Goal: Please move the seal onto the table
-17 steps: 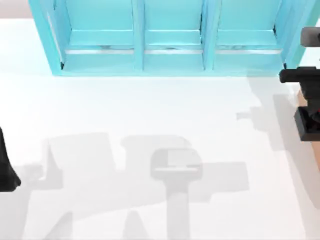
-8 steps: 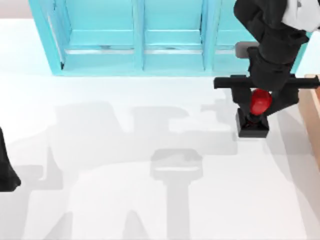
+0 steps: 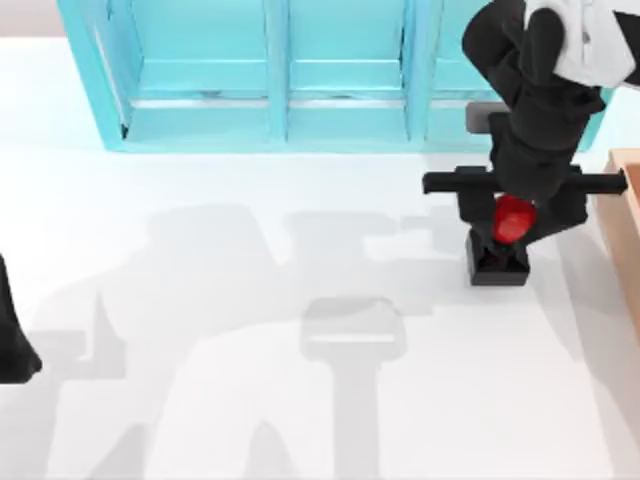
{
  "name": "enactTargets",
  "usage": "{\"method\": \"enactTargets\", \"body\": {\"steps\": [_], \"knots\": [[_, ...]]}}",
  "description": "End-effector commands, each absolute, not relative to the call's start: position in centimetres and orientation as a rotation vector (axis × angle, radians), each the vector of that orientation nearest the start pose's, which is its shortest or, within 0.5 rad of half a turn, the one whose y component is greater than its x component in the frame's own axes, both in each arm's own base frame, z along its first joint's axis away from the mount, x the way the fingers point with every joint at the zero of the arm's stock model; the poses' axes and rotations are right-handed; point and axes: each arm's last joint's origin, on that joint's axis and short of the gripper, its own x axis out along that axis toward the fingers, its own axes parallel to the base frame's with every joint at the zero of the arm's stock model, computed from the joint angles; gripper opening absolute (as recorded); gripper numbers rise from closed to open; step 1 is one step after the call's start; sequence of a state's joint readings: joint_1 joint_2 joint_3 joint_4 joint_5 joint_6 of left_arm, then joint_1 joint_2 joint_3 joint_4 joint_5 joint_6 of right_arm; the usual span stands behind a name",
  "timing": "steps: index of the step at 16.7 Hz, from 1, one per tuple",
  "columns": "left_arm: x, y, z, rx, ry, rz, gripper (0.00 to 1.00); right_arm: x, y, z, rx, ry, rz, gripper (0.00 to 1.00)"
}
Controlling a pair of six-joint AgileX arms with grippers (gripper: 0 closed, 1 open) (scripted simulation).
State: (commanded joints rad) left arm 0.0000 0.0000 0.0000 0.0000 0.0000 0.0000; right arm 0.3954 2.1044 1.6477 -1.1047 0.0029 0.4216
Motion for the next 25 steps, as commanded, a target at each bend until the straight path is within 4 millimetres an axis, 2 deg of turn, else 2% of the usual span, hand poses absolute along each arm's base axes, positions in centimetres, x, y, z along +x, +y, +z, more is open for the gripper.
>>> {"method": "enactTargets", "body": {"steps": [3,6,19,25], "knots": [[10.6,-0.1,16.0,0.000,0.000,0.000,1.00,37.3,16.1,15.6,0.012,1.567,-0.013,0.00],[10.6,-0.1,16.0,0.000,0.000,0.000,1.00,37.3,16.2,15.6,0.012,1.567,-0.013,0.00],[10.6,-0.1,16.0,0.000,0.000,0.000,1.00,37.3,16.2,15.6,0.012,1.567,-0.013,0.98],[10.6,-0.1,16.0,0.000,0.000,0.000,1.00,37.3,16.2,15.6,0.012,1.567,-0.013,1.00]]}}
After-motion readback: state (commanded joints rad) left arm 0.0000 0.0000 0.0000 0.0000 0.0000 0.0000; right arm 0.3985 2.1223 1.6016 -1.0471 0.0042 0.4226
